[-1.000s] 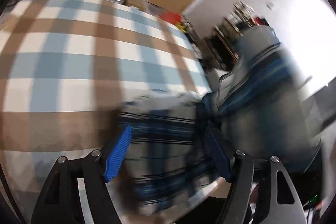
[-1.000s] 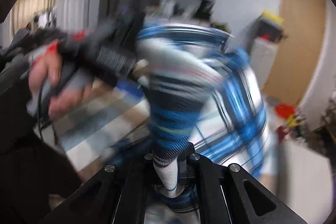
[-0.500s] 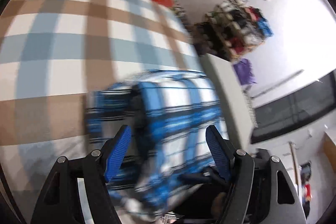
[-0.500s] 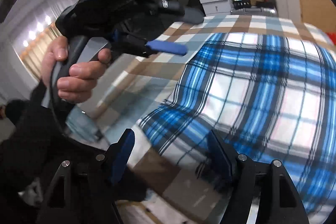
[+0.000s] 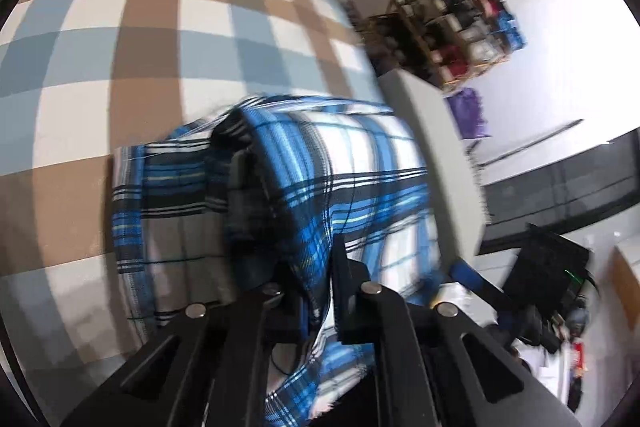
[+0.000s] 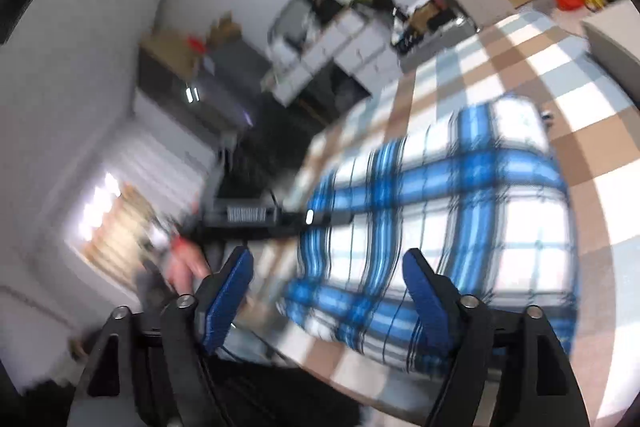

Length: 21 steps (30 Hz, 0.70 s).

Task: Fold large clothes

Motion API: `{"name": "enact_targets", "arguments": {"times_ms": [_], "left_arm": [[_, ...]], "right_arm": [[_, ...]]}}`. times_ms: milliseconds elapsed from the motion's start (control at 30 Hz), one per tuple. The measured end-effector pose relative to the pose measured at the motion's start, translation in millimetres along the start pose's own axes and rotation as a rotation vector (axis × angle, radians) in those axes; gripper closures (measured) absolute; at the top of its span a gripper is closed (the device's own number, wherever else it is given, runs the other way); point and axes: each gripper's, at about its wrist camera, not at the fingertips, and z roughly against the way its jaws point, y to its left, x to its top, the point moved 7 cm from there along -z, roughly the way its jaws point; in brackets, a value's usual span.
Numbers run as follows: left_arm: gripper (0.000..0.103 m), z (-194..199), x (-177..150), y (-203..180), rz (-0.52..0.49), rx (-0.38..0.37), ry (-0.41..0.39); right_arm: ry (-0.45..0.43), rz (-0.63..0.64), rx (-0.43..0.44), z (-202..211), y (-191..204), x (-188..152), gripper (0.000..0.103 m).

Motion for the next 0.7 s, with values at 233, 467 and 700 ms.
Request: {"name": "enact_targets", "arguments": {"times_ms": [233, 467, 700], "left_arm": [[0.100, 20, 16, 0, -0.014, -0.095, -0.075], [0.083, 9, -4, 48, 0.053, 0.117, -0.006], [0.055, 41, -19, 25, 0.014, 0.104, -0.089]], "right_arm": [[0.023, -0.294, 0.085, 5, -49, 11, 0.018], [0.206, -0.347, -0.022, -40, -68, -18, 0.018], [0.201, -0.406, 0.004, -44, -74, -19, 0.018]]}}
